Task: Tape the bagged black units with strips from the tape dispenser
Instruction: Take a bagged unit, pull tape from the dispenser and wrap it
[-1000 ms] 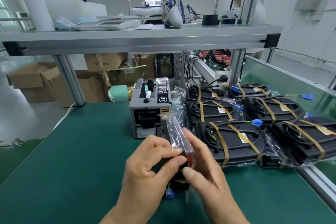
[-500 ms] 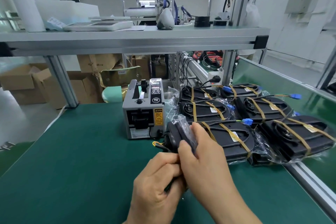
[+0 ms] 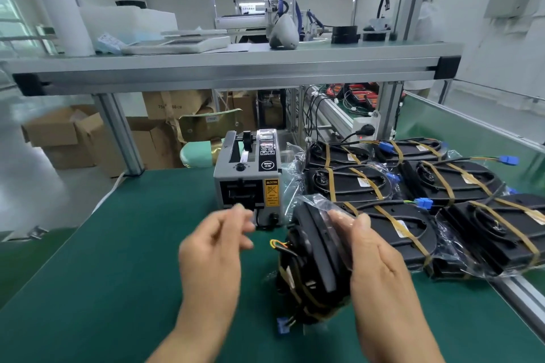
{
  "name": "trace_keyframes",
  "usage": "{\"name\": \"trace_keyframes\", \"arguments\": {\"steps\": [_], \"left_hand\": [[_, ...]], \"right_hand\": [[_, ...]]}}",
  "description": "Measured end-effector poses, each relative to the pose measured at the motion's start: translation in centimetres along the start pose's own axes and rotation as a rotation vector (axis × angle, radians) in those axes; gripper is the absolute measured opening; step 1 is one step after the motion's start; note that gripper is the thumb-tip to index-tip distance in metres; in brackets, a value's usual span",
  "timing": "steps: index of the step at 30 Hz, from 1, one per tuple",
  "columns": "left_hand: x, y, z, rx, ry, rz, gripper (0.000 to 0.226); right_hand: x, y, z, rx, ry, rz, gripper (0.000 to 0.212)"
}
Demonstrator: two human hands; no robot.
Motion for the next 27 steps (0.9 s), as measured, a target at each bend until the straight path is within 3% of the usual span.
{"name": "trace_keyframes", "arguments": {"steps": [2, 4, 9, 16, 24, 27], "left_hand": [[2.6, -3.7, 0.2, -0.057, 0.064, 0.323, 0.022], [4.8, -6.5, -0.2, -0.051, 0.106, 0.538, 0.017], [7.7, -10.0, -1.9, -0.048, 0.239, 0.828, 0.021], [8.1, -11.3, -3.2, -0.117, 0.336, 0.923, 0.006], [7.7, -11.2, -4.0, -0.281, 0.383, 0.860, 0.010], [6.1, -9.9, -3.3, -0.207, 0.353, 0.763, 0.021]], "right_hand": [[-0.1, 0.1, 0.1, -0.016, -0.089, -0.004, 0.057], [0.0, 0.2, 0.1, -0.032, -0.104, -0.010, 0.058], [0.5, 0.5, 0.4, -0.068, -0.018, -0.004, 0.054], [0.0, 0.1, 0.5, 0.048, -0.139, -0.045, 0.021], [-0.5, 0.5, 0.2, 0.048, -0.074, -0.012, 0.030], [-0.2, 0.7, 0.3, 0.028, -0.063, 0.016, 0.033]]}}
Point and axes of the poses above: each hand's wrist, its own y-axis away from the middle knuckle, its own z-axis out of the back of the hand, x = y × z, the point moved 2 cm from there along -y, towards the middle knuckle, and after that the axes turned 5 degrees about x, right-handed, at the moved point
